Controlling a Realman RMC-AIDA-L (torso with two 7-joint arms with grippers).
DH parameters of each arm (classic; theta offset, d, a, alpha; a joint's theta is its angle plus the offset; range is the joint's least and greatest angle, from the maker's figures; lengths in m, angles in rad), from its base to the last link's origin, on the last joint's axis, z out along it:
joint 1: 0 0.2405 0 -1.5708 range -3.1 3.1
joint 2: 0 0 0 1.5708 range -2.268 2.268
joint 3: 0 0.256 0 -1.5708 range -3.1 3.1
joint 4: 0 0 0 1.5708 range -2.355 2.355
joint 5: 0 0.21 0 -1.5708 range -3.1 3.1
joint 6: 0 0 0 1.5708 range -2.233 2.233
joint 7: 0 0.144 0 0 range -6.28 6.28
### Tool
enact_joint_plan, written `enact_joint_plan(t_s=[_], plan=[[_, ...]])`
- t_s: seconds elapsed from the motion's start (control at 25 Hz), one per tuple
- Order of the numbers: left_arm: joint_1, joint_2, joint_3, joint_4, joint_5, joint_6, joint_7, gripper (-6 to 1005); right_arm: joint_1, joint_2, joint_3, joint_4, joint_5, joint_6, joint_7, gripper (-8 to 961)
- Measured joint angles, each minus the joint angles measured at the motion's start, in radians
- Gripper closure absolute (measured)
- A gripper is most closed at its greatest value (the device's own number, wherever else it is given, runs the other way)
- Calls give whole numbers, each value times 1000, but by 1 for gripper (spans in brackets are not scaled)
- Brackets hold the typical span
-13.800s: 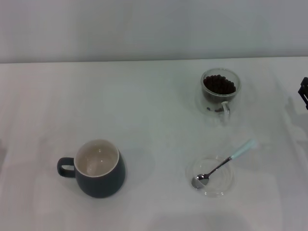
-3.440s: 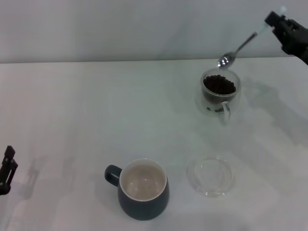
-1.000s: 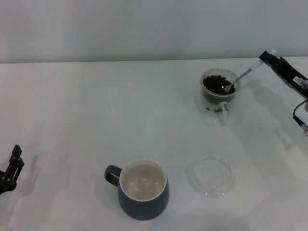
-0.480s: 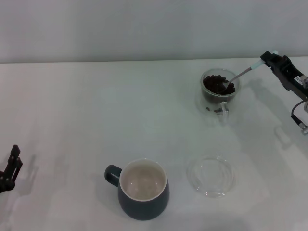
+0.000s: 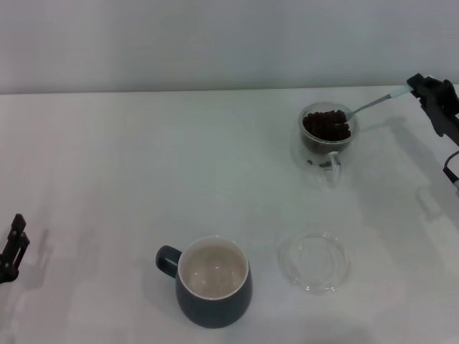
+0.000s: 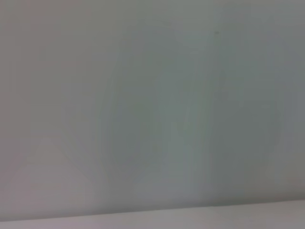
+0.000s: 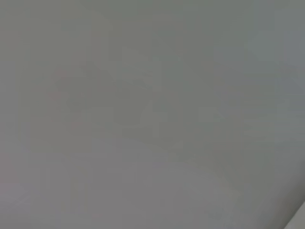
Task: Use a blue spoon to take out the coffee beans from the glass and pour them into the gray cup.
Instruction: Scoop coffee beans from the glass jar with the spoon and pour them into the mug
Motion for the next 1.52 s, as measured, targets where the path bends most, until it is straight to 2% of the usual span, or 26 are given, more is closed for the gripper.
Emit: enact_joint_plan(t_s=[0.32,0.48,0.52,0.68,0.84,1.24,1.52], plan=[[0,-2,0,0,-11,0,1,345,-30,-8,-25,-1,-6,-144,57,807],[0,-2,0,0,-11,0,1,344,-47,-17,-106,-14,-7,-214,122,807],[0,-2,0,0,-11,0,1,344,-49,-23,-153,-15,-8,-240,153,807],[-2,-1,0,0,-11,0,1,345,-57,-25,-205,-15,-8,-280,176,807],[-5,0,0,0,-11,0,3,345,-70,-21,-258,-17,-10,-328,190,807],[-8,0,0,0,-10,-11,3,345,-75,-7,-501,-17,-10,-375,250,807],[-12,0,0,0,-7,-22,4,344,-75,3,-577,-28,-7,-391,255,808]])
